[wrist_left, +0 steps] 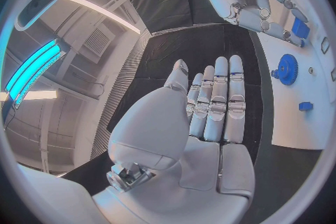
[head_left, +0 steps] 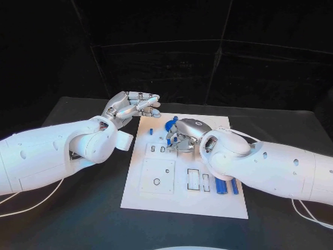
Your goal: Assemble the parts on the task board
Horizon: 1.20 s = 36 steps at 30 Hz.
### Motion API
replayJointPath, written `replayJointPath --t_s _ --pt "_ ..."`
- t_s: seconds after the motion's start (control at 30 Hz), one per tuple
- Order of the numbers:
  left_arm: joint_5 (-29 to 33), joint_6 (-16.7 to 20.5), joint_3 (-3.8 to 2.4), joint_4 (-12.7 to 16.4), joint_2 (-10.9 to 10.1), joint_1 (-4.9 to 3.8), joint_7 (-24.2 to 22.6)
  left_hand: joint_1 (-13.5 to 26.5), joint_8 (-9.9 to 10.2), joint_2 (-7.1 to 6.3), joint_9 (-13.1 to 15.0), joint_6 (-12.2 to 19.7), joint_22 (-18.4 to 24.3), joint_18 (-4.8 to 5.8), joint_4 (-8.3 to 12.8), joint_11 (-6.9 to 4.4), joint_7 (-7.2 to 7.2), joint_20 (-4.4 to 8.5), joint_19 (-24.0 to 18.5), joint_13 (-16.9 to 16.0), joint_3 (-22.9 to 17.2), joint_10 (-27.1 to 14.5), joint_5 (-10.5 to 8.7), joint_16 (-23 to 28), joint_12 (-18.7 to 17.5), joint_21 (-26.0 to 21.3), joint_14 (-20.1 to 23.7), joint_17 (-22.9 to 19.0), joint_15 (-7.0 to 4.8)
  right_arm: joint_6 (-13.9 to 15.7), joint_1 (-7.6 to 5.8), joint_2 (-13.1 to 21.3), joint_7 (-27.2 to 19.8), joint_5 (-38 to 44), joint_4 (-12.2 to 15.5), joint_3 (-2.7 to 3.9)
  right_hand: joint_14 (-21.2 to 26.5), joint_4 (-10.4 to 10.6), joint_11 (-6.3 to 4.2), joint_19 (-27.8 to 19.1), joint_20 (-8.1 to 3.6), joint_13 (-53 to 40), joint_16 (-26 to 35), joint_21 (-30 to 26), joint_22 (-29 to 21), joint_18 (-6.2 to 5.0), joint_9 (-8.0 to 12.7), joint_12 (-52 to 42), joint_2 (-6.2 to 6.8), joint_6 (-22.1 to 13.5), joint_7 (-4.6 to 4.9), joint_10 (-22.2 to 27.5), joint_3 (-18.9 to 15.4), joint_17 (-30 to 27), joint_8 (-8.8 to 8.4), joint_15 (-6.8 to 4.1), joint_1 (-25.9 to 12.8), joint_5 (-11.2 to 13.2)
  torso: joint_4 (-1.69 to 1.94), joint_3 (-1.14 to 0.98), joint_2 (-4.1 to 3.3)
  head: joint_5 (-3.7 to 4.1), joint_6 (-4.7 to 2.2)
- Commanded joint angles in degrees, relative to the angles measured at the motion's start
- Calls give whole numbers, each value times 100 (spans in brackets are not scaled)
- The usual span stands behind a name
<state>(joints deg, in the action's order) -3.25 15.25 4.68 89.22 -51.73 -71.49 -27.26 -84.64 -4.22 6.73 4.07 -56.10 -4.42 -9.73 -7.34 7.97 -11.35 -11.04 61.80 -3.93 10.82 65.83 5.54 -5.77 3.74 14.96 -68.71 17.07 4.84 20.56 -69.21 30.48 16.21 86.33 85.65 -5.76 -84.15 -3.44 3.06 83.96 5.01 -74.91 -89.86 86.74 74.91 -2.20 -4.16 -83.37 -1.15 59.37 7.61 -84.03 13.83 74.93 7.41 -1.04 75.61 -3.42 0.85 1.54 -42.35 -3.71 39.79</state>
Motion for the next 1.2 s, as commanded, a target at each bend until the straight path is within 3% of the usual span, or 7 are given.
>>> replayJointPath --t_s 0.03,0.3,1.2 --pt "12 37 -6 2 13 -10 -153 -4 2 75 9 -31 -5 -92 2 -17 20 -2 45 -7 16 31 13 -26 11 29 -33 8 0 -201 22 -36 162 222 -10 -17 -585 -17 -32 284 -39 -936 -14 8 710 56 -7 -14 69 26 3 -188 33 1507 9 -34 -2 -20 -2 -4 2 -7 22" --pt "19 38 -6 5 18 -10 -192 -4 0 77 10 -36 -4 -89 2 -18 17 -2 47 -7 16 37 13 -25 13 29 -31 8 1 -311 100 -86 198 282 -35 -36 -585 -32 -29 282 -37 -936 -14 5 705 55 -4 -12 116 25 6 -188 38 1507 -2 -31 -33 -50 2 1 3 3 35" --pt "54 -4 -6 -1 28 -10 -203 -8 1 76 9 -37 -1 -85 5 -10 3 -2 46 -6 18 37 12 -18 10 25 -21 7 7 -198 177 -163 177 288 -127 -38 -585 -35 -25 278 -34 -930 -14 -1 694 53 0 -3 139 21 12 -183 54 1507 -17 -28 -73 -102 -2 -1 6 -16 48"
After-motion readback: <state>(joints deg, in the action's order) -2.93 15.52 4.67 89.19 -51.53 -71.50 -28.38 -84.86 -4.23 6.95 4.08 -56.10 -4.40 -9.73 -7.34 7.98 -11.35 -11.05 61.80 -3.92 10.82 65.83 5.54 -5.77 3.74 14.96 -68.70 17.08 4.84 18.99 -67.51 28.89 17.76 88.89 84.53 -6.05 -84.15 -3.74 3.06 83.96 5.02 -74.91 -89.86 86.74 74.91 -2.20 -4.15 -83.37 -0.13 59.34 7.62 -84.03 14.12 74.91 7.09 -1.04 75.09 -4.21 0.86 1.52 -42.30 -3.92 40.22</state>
